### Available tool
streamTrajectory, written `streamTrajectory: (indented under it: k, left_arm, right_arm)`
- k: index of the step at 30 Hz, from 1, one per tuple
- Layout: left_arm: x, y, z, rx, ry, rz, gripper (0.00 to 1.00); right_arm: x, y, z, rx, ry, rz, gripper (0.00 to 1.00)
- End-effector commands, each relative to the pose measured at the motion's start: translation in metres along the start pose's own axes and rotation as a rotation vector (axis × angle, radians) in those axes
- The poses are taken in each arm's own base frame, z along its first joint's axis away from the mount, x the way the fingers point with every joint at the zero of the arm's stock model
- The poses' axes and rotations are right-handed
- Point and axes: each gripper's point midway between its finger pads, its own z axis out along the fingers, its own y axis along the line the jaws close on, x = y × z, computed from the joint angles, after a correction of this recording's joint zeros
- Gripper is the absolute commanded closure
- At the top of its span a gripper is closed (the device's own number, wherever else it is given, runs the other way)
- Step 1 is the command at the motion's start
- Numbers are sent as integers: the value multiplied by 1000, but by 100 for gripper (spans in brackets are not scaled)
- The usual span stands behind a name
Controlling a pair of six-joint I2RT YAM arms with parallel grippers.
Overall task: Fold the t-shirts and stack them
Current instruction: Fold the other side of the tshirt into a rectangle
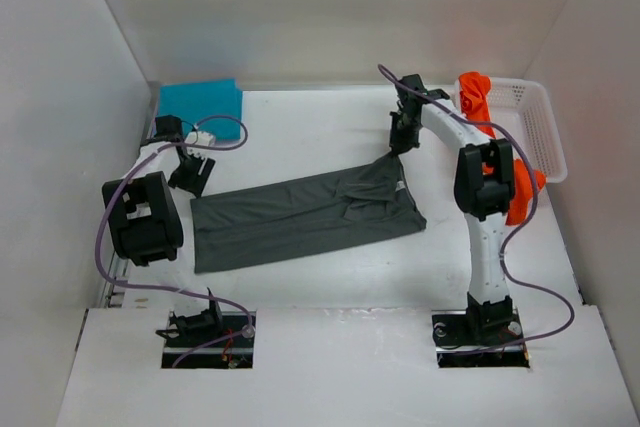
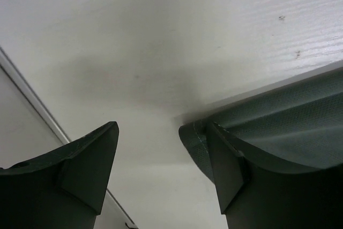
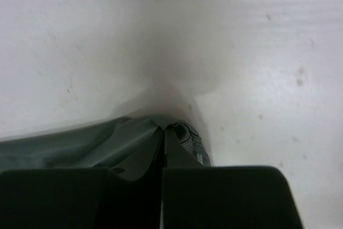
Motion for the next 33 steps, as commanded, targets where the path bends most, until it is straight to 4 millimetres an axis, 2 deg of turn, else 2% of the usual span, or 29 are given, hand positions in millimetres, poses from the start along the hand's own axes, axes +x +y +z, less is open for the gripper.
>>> streamTrajectory:
  k: [1, 3, 6, 8, 9, 13, 15, 17, 19, 24, 25, 26, 28, 33]
  left_arm:
    - [-15, 15, -31, 7, -32, -110, 35]
    - [-14, 14, -35, 25, -14, -120, 35]
    - [-13, 14, -37, 33, 0, -120, 35]
    - [-13, 13, -34, 34, 4, -114, 35]
    - [-13, 13, -33, 35, 6, -114, 35]
    - [-18, 10, -31, 35, 7, -106, 36]
    - [-18, 9, -33, 32, 4, -100, 35]
    - [-17, 9, -35, 30, -1, -94, 35]
    - [-15, 10, -36, 26, -2, -95, 35]
    - [-8, 12, -35, 20, -4, -100, 35]
    - [-8, 11, -36, 21, -10, -92, 35]
    - [-9, 11, -38, 19, -19, -88, 35]
    - [-10, 11, -41, 15, -37, -87, 35]
    - [-9, 8, -40, 15, -46, -92, 35]
  right_arm:
    - [-2, 8, 3, 1, 53, -36, 100]
    - [10, 10, 1, -10, 94, -47, 100]
    - [34, 0, -2, -1, 104, -44, 98]
    - [44, -3, -3, -17, 91, -26, 93]
    - [43, -3, -3, -29, 81, -6, 91]
    - [36, -3, 2, -15, 68, 0, 60]
    - [36, -3, -2, -16, 54, 2, 54]
    - [33, -5, -16, -22, 1, 30, 47]
    - [32, -17, -38, 1, -80, 81, 45]
    - [32, -17, -38, 1, -80, 81, 45]
    - [35, -20, -39, -2, -172, 203, 45]
    - [21, -17, -46, -2, -204, 169, 43]
    - [-1, -24, -53, 52, -219, 130, 38]
    - [-11, -26, -52, 59, -236, 130, 33]
